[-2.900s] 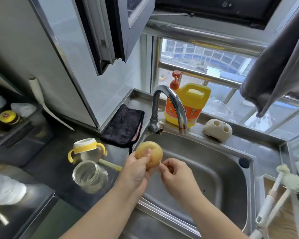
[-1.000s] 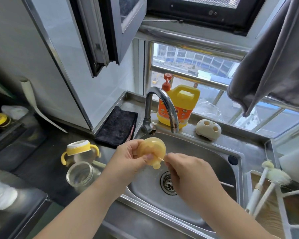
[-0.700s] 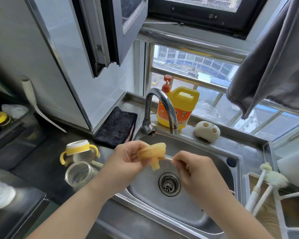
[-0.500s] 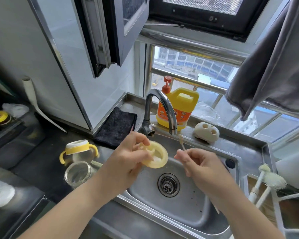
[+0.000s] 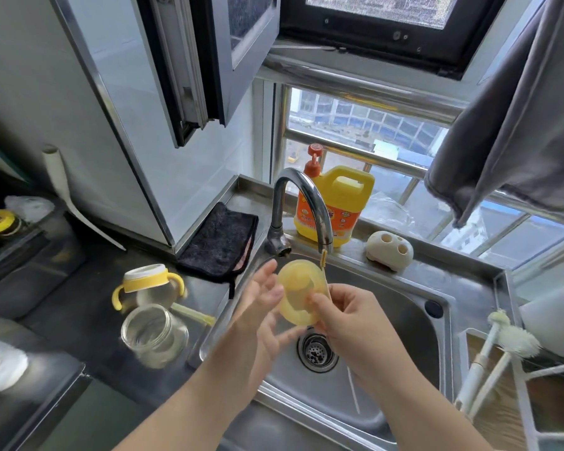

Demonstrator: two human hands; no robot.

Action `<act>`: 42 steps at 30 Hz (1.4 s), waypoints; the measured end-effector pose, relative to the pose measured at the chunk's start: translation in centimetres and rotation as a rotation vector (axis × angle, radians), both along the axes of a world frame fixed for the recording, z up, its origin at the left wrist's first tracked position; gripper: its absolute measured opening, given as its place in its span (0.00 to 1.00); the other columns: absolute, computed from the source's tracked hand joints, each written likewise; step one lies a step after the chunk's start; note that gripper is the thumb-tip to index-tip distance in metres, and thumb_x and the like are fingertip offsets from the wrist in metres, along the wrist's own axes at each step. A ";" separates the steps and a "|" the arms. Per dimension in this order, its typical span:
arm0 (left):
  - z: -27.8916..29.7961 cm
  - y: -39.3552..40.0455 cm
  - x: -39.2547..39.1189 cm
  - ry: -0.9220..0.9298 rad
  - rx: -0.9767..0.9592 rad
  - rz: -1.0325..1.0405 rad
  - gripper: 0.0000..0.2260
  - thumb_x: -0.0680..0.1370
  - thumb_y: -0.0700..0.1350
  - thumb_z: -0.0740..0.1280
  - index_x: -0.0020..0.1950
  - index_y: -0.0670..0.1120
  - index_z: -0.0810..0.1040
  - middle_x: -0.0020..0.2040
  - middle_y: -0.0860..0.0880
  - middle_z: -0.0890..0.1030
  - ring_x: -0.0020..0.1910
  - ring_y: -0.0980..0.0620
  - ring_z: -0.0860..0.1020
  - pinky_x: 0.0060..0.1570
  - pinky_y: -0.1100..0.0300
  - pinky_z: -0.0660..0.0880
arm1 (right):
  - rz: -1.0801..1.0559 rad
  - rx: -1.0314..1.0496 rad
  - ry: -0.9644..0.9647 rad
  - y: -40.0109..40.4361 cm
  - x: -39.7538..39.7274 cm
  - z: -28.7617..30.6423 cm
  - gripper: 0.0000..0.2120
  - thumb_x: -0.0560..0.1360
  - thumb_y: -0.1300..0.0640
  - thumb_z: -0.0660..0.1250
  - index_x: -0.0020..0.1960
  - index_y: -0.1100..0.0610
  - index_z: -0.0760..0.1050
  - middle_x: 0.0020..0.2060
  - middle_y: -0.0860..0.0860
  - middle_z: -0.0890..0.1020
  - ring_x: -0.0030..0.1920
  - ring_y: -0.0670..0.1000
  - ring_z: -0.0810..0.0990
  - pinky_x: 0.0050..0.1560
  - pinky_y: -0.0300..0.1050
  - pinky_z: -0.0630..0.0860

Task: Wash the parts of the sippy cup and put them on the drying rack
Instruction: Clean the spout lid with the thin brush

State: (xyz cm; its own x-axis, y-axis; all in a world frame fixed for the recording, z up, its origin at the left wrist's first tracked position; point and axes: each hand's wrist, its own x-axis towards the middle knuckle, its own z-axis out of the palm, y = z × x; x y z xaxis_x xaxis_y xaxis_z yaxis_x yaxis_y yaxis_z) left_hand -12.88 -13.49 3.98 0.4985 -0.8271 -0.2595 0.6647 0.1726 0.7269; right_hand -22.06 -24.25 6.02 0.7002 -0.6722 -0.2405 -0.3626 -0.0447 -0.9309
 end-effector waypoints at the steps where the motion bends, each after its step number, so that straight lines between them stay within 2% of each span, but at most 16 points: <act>1: 0.3 -0.3 -0.2 0.093 -0.012 -0.048 0.36 0.63 0.53 0.77 0.69 0.49 0.71 0.63 0.43 0.77 0.56 0.47 0.80 0.50 0.49 0.78 | 0.015 -0.036 0.001 0.2 0.0 0.1 0.13 0.75 0.55 0.65 0.41 0.65 0.78 0.28 0.58 0.77 0.31 0.49 0.70 0.34 0.45 0.68; 3: 1.2 -0.9 -0.7 0.168 -0.011 -0.062 0.25 0.73 0.52 0.71 0.67 0.45 0.73 0.53 0.41 0.81 0.47 0.46 0.82 0.42 0.52 0.80 | 0.052 -0.131 0.037 0.5 0.0 0.1 0.11 0.76 0.56 0.65 0.42 0.64 0.79 0.34 0.60 0.81 0.33 0.50 0.74 0.35 0.46 0.73; 5: 1.6 -1.2 -0.8 0.220 -0.006 -0.037 0.19 0.74 0.51 0.64 0.62 0.45 0.76 0.46 0.41 0.81 0.41 0.47 0.81 0.38 0.54 0.80 | 0.102 -0.238 0.082 0.7 -0.1 0.2 0.10 0.76 0.55 0.65 0.41 0.61 0.79 0.34 0.56 0.82 0.34 0.50 0.77 0.39 0.48 0.75; 6: 1.6 -1.3 -0.7 0.255 -0.009 -0.035 0.18 0.73 0.51 0.62 0.59 0.44 0.77 0.44 0.40 0.81 0.39 0.46 0.81 0.38 0.54 0.81 | 0.132 -0.283 0.106 0.7 -0.2 0.3 0.10 0.77 0.54 0.65 0.40 0.58 0.78 0.32 0.52 0.81 0.33 0.47 0.76 0.37 0.43 0.74; 7: 1.5 -1.4 -0.5 0.288 -0.008 -0.034 0.18 0.73 0.52 0.62 0.57 0.43 0.78 0.45 0.39 0.81 0.40 0.46 0.82 0.38 0.54 0.81 | 0.164 -0.326 0.127 0.7 -0.4 0.6 0.10 0.77 0.52 0.64 0.40 0.55 0.77 0.30 0.49 0.79 0.32 0.45 0.75 0.34 0.37 0.71; 11: 1.3 -1.5 0.1 0.249 0.080 -0.018 0.20 0.73 0.53 0.63 0.58 0.41 0.76 0.51 0.35 0.80 0.44 0.42 0.82 0.42 0.49 0.82 | 0.207 -0.494 0.170 -0.1 -1.7 1.9 0.04 0.80 0.51 0.58 0.47 0.43 0.70 0.35 0.38 0.76 0.35 0.38 0.73 0.38 0.29 0.68; 13: 1.3 -1.4 0.6 0.188 0.109 -0.025 0.22 0.72 0.55 0.62 0.59 0.42 0.75 0.52 0.35 0.80 0.46 0.40 0.82 0.45 0.47 0.81 | 0.249 -0.632 0.159 -0.6 -2.4 2.5 0.07 0.80 0.55 0.57 0.47 0.44 0.70 0.35 0.38 0.74 0.36 0.39 0.73 0.37 0.33 0.69; 16: 1.6 -1.2 1.1 0.122 0.078 -0.074 0.22 0.73 0.56 0.60 0.59 0.43 0.75 0.51 0.36 0.80 0.44 0.41 0.81 0.42 0.50 0.80 | 0.365 -0.806 0.214 -1.2 -2.8 2.6 0.10 0.72 0.60 0.60 0.48 0.50 0.78 0.37 0.46 0.80 0.39 0.51 0.78 0.38 0.46 0.75; 20: 1.9 -1.2 1.1 -0.029 0.074 -0.135 0.17 0.76 0.51 0.56 0.58 0.42 0.73 0.46 0.38 0.82 0.40 0.42 0.82 0.35 0.54 0.79 | 0.430 -0.914 0.255 -1.0 -2.3 3.4 0.10 0.75 0.62 0.62 0.48 0.48 0.77 0.40 0.48 0.81 0.42 0.55 0.79 0.39 0.44 0.68; 22: 1.7 -1.1 1.0 -0.134 0.101 -0.135 0.15 0.78 0.50 0.56 0.56 0.42 0.72 0.42 0.41 0.83 0.40 0.44 0.82 0.35 0.55 0.79 | 0.449 -0.894 0.284 -1.0 -1.9 3.7 0.09 0.77 0.60 0.59 0.50 0.50 0.75 0.43 0.48 0.80 0.46 0.54 0.77 0.41 0.44 0.66; 25: 1.4 -1.1 0.7 -0.260 0.137 -0.098 0.14 0.74 0.50 0.62 0.54 0.42 0.75 0.42 0.43 0.82 0.41 0.46 0.83 0.38 0.54 0.80 | 0.408 -0.836 0.333 -1.0 -1.1 3.2 0.08 0.78 0.59 0.58 0.50 0.53 0.75 0.45 0.51 0.80 0.46 0.54 0.77 0.44 0.45 0.72; 29: 0.9 -1.3 0.0 -0.278 0.128 -0.057 0.14 0.71 0.48 0.66 0.53 0.43 0.80 0.45 0.43 0.83 0.42 0.50 0.82 0.40 0.56 0.81 | 0.242 -0.760 0.247 -0.2 -0.2 2.5 0.06 0.78 0.57 0.59 0.49 0.54 0.75 0.38 0.49 0.77 0.36 0.49 0.74 0.31 0.34 0.66; 32: 0.7 -1.4 -0.3 -0.284 0.118 -0.040 0.14 0.71 0.47 0.64 0.54 0.43 0.79 0.41 0.48 0.84 0.40 0.54 0.82 0.38 0.62 0.79 | 0.197 -0.678 0.168 0.8 0.4 1.4 0.07 0.79 0.57 0.60 0.50 0.54 0.77 0.36 0.49 0.78 0.30 0.43 0.68 0.32 0.31 0.67; 36: 0.4 -1.2 -0.1 -0.368 0.124 -0.025 0.15 0.71 0.48 0.65 0.56 0.44 0.78 0.44 0.48 0.84 0.44 0.52 0.82 0.43 0.60 0.80 | 0.101 -0.512 0.125 0.9 0.3 0.5 0.07 0.77 0.58 0.64 0.40 0.56 0.77 0.32 0.48 0.80 0.34 0.46 0.75 0.36 0.34 0.69; 40: 0.3 -1.4 -0.3 -0.447 0.100 -0.015 0.15 0.73 0.47 0.63 0.57 0.45 0.78 0.47 0.47 0.84 0.47 0.54 0.82 0.43 0.63 0.78 | 0.023 -0.367 0.090 1.1 0.7 -0.1 0.07 0.76 0.60 0.64 0.41 0.58 0.79 0.32 0.51 0.82 0.35 0.48 0.79 0.37 0.43 0.74; 42: 0.3 -1.4 -0.5 -0.508 0.108 -0.005 0.14 0.74 0.48 0.62 0.56 0.46 0.79 0.46 0.51 0.83 0.46 0.57 0.82 0.43 0.65 0.77 | -0.063 -0.080 0.020 1.4 1.0 -0.5 0.09 0.77 0.61 0.64 0.40 0.60 0.79 0.29 0.51 0.81 0.30 0.49 0.75 0.31 0.43 0.72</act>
